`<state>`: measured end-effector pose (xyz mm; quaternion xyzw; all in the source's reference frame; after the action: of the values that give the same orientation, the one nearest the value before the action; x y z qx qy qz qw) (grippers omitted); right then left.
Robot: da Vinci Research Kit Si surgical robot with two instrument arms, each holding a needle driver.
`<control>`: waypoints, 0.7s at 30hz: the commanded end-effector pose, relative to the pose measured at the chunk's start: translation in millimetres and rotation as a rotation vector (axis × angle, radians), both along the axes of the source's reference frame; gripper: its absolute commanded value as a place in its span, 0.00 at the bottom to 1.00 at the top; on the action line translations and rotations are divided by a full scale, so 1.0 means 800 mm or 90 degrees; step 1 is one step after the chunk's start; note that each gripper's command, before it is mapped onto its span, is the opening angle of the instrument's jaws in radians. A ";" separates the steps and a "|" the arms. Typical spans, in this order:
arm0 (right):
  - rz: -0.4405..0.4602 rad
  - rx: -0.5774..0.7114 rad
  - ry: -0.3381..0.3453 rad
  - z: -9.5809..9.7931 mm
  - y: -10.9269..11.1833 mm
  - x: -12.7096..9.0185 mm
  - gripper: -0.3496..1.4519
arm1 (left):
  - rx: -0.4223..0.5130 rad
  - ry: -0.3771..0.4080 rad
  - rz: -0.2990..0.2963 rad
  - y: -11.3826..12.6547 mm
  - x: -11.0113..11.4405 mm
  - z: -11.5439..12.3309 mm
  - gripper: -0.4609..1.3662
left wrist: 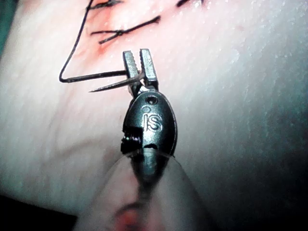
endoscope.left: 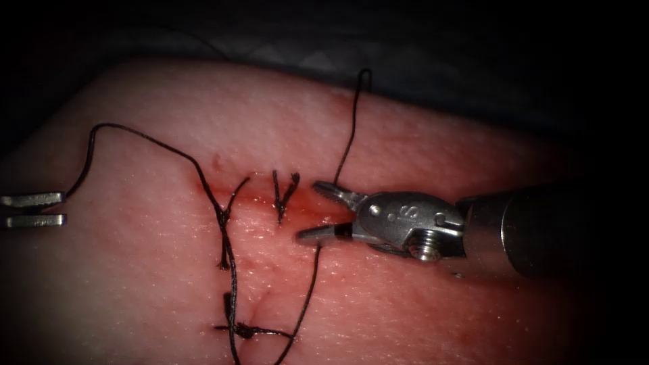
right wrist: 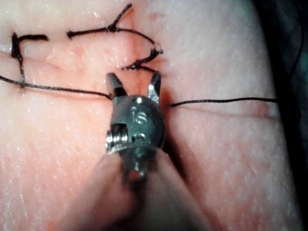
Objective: Wound Closure
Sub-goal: Pull the suture through the wound until a short tail remains above
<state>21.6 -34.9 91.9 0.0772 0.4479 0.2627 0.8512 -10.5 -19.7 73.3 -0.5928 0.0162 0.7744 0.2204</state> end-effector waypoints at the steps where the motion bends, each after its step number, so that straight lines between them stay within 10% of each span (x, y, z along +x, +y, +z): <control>1: 0.000 0.001 0.000 -0.0001 0.0000 0.0000 0.73 | 0.000 0.000 0.002 0.0000 0.0000 -0.0001 0.06; 21: 0.013 -0.008 0.004 -0.0013 0.0018 -0.0035 0.73 | -0.013 -0.003 0.003 0.0003 -0.0001 -0.0008 0.06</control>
<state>18.5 -33.4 90.7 0.0669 0.4528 0.2665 0.8482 -10.6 -19.5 72.7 -0.5964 0.0229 0.7732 0.2142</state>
